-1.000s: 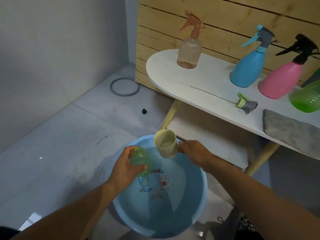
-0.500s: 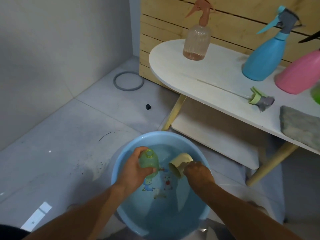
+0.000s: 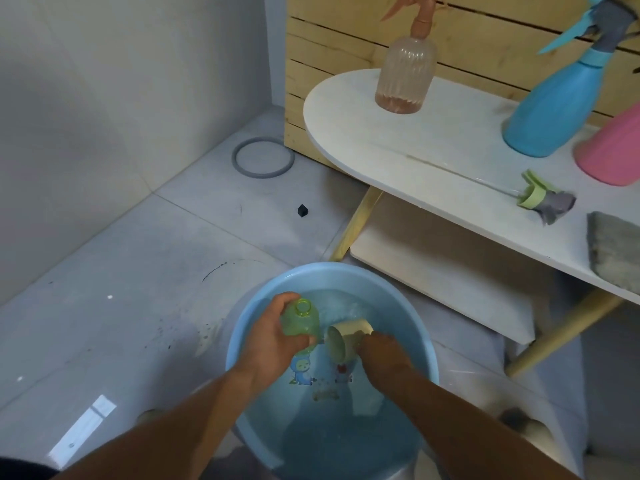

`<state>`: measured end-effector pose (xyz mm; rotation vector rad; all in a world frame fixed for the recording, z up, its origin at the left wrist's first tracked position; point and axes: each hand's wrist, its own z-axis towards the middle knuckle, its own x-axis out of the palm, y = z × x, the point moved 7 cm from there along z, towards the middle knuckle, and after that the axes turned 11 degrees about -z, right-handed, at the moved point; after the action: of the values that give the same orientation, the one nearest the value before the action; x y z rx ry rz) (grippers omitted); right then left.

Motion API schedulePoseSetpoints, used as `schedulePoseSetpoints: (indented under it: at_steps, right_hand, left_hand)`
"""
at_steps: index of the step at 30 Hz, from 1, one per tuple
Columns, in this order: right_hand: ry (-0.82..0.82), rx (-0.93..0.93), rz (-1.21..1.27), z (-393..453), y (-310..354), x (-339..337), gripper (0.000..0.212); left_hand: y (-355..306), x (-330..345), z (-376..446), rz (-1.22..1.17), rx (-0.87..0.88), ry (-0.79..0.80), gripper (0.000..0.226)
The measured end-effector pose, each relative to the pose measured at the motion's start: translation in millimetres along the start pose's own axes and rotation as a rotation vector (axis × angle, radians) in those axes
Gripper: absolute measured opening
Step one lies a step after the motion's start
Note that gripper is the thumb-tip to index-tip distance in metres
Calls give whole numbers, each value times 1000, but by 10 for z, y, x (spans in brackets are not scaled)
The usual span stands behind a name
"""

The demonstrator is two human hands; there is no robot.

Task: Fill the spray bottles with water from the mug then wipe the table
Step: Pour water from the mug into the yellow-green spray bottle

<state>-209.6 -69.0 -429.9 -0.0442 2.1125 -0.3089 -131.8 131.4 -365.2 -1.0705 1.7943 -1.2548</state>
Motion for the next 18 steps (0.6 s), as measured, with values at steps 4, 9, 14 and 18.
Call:
schedulePoseSetpoints:
  at_steps: [4,9,14,18]
  right_hand:
    - [25,66,395,-50,-76,-48,31]
    - [71,274,893,-193,-284,46,36]
    - [50,330,1075,-489,-434,-45,33]
    - [13,287,1186,-774,-579,-395,26]
  left_hand:
    - [-22,-38,-2,22,14,-19,66]
    - [-112,-100,-37,32,78,-37,67]
    - [-411,-119,-144,11,137,-31,70]
    - [-828,-162,-180,22,228,-9,63]
